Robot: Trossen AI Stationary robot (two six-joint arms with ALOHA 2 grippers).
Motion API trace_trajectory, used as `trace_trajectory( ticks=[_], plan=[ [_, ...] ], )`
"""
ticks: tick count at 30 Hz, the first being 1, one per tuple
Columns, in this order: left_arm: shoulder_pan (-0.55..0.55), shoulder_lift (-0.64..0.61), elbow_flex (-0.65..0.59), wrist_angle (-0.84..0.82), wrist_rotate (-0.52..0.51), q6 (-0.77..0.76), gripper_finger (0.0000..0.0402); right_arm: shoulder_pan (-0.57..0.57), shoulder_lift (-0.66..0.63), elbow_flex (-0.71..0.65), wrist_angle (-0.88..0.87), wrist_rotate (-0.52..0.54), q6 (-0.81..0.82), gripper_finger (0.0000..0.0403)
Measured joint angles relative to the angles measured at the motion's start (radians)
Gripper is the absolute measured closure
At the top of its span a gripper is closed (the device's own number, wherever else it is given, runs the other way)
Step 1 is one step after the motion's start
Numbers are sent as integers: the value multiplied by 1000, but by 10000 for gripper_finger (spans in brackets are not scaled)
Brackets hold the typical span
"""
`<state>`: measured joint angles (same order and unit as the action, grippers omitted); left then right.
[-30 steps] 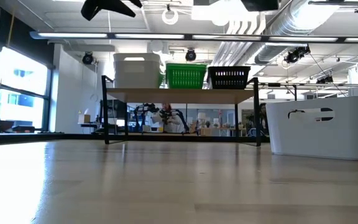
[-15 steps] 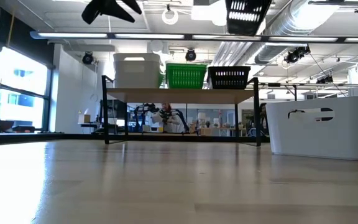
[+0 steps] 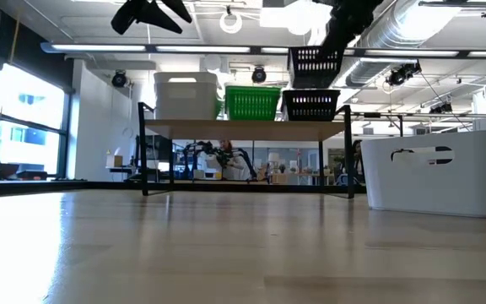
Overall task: Stack baskets on shelf by color
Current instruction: Stack the black bin on top of the black bin
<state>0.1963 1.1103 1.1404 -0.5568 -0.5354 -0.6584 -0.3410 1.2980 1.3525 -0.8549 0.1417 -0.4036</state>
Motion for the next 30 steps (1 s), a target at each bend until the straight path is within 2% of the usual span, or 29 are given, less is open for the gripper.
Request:
trace_trajectory(
  ticks=[7,20,30],
  plan=[
    [0,0,0,0,0,0,275,-34,36,0,0,-92,-17,403],
    [0,0,0,0,0,27,275,-98,52,-9,7,-188,-22,403],
    [0,0,0,0,1,27,275,-118,99,-10,11,-175,-33,403]
  ],
)
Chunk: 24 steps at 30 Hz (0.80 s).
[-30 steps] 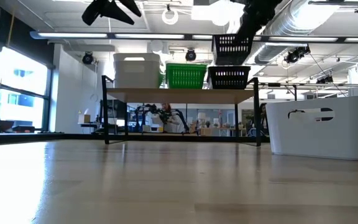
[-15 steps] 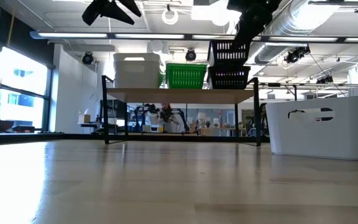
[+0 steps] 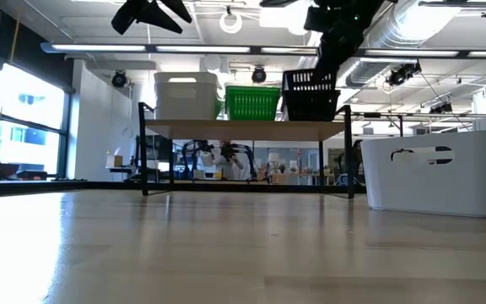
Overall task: Stack baskets on shelf by color
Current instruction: Stack the black bin on top of the black bin
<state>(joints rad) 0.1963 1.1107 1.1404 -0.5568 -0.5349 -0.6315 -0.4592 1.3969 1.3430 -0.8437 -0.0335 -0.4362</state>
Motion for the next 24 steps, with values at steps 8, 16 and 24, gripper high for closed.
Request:
trace_trajectory(
  ticks=[8,16,24],
  plan=[
    [0,0,0,0,3,0,275,-6,18,0,-14,26,-37,403],
    [0,0,0,0,3,-1,275,-6,18,0,-14,41,-114,402],
    [0,0,0,0,1,-2,275,-6,18,0,-13,50,-98,345]
  ],
)
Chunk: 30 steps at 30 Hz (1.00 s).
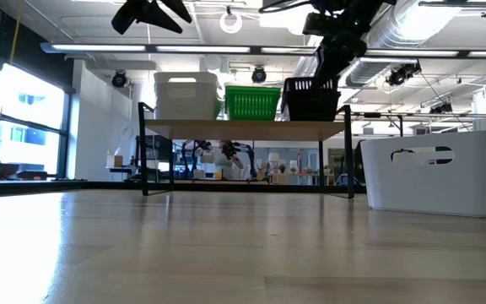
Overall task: Stack baskets on shelf by color
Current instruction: Stack the black bin on top of the black bin, then stack the white bin on top of the white bin
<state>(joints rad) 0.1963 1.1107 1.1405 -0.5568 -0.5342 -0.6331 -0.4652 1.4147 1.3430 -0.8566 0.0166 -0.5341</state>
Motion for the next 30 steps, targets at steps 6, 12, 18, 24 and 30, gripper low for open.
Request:
trace_trajectory(
  ticks=[6,12,18,24,30],
  plan=[
    [0,0,0,0,-2,-2,275,0,-7,2,-7,2,2,302],
    [1,0,0,0,-5,-2,275,-6,-15,61,-61,9,6,295],
    [10,0,0,0,-2,8,275,-20,-15,77,-112,0,87,295],
    [22,0,0,0,-1,16,275,-19,-30,77,-176,-10,162,295],
    [41,0,0,0,-1,47,275,-12,-80,78,-214,-41,313,295]
  ],
)
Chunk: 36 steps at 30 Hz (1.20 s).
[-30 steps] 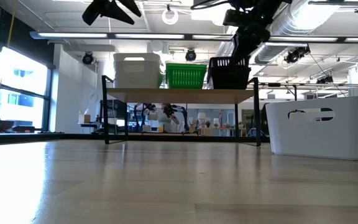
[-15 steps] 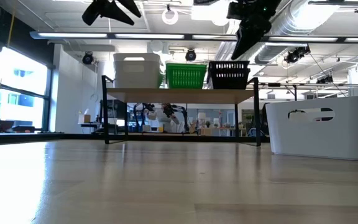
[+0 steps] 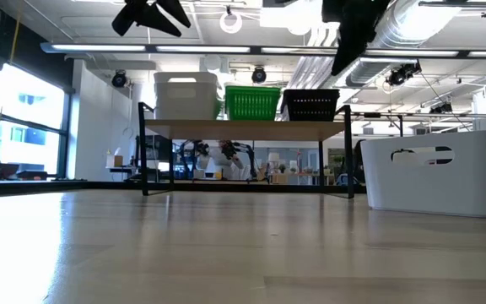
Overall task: Stack baskets on shelf by color
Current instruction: Stack the white bin on top of the white bin
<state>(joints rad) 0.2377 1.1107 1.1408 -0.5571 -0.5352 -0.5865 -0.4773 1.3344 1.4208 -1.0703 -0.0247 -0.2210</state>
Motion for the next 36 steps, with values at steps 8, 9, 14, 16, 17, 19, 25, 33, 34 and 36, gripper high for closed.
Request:
trace_trajectory(
  ticks=[8,9,14,16,17,19,25,33,34,36],
  plan=[
    [30,0,0,0,77,162,275,97,-46,1,-100,-13,477,295],
    [33,0,0,0,88,181,275,115,-46,1,-120,-12,554,295],
    [34,0,0,-3,162,275,275,234,-46,-3,-169,-9,893,295],
    [34,0,0,-7,183,319,275,285,-46,-3,-170,-1,1002,295],
    [34,0,0,-8,195,340,275,310,-46,-3,-170,5,1062,295],
    [34,0,0,-8,217,379,275,360,-46,-3,-173,28,1172,295],
    [34,0,0,-9,318,446,275,507,-46,-4,-254,128,1475,295],
    [34,0,0,-31,400,478,275,686,-46,-5,-436,228,1857,295],
    [34,0,0,-31,405,479,275,706,-46,-5,-455,234,1900,295],
    [34,0,0,-31,411,489,275,746,-46,-5,-478,255,1975,295]
  ],
)
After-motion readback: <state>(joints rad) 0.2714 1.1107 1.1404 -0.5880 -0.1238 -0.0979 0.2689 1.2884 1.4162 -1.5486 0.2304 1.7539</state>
